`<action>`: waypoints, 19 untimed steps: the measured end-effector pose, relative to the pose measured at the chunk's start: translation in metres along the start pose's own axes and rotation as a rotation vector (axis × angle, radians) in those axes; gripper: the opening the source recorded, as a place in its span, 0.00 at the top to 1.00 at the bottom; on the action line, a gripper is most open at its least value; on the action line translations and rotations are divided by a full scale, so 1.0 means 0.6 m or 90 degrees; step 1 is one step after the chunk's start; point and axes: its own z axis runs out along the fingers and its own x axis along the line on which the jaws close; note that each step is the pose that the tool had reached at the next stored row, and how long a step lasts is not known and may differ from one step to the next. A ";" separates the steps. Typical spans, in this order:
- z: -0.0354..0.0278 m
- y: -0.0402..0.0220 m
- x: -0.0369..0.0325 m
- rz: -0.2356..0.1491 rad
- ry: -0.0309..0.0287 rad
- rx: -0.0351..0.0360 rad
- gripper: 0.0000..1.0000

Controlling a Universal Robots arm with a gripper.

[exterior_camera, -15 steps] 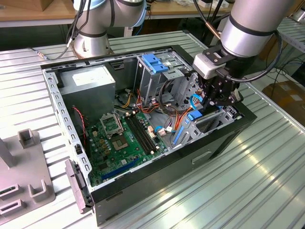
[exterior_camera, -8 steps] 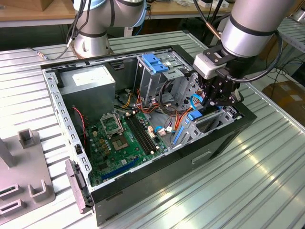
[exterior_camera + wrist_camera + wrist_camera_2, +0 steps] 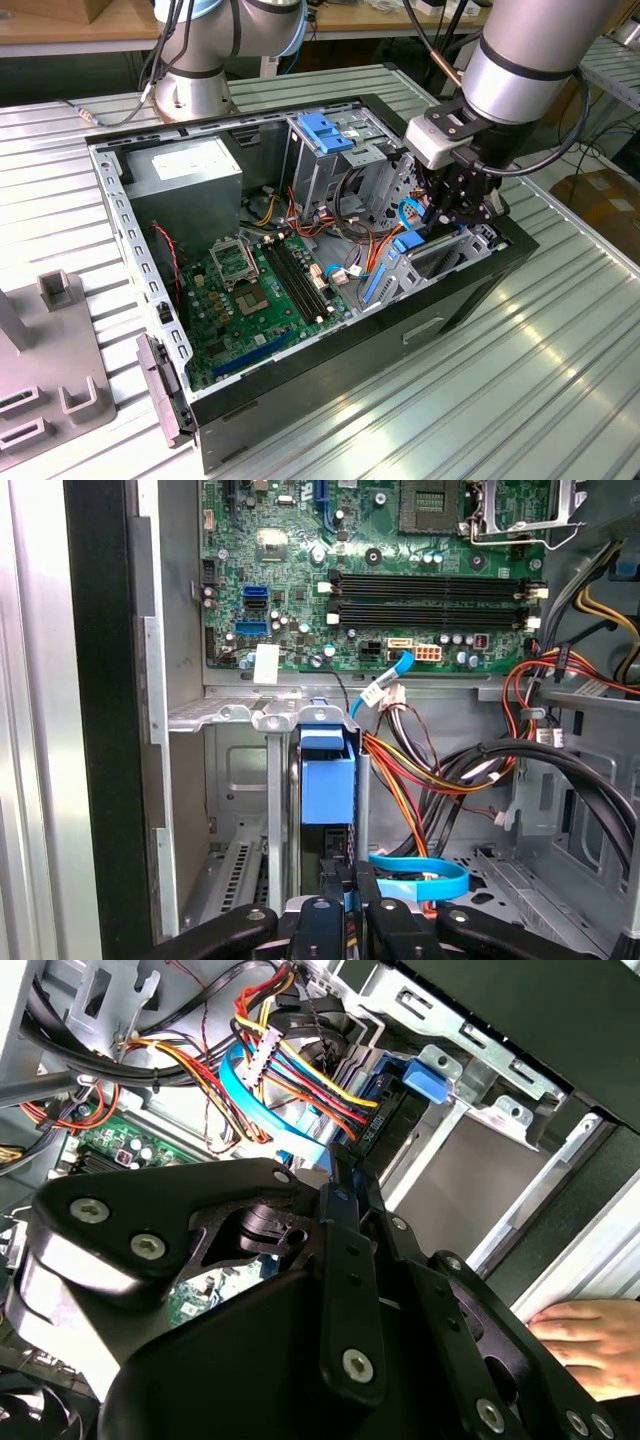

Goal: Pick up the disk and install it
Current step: 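Insert the second disk wire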

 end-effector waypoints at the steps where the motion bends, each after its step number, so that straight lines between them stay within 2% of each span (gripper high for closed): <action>1: 0.001 0.000 0.000 0.000 0.0001 -0.0001 0.84; 10: 0.003 0.000 0.001 0.000 -0.0001 0.0001 0.84; 11: 0.000 0.000 0.001 0.000 -0.0003 0.0001 0.83; 12: -0.005 -0.001 0.001 0.000 -0.0001 0.0001 0.76; 16: -0.017 -0.003 0.000 0.000 0.0001 0.0001 0.76; 19: -0.017 -0.003 0.000 0.000 -0.0003 0.0001 0.78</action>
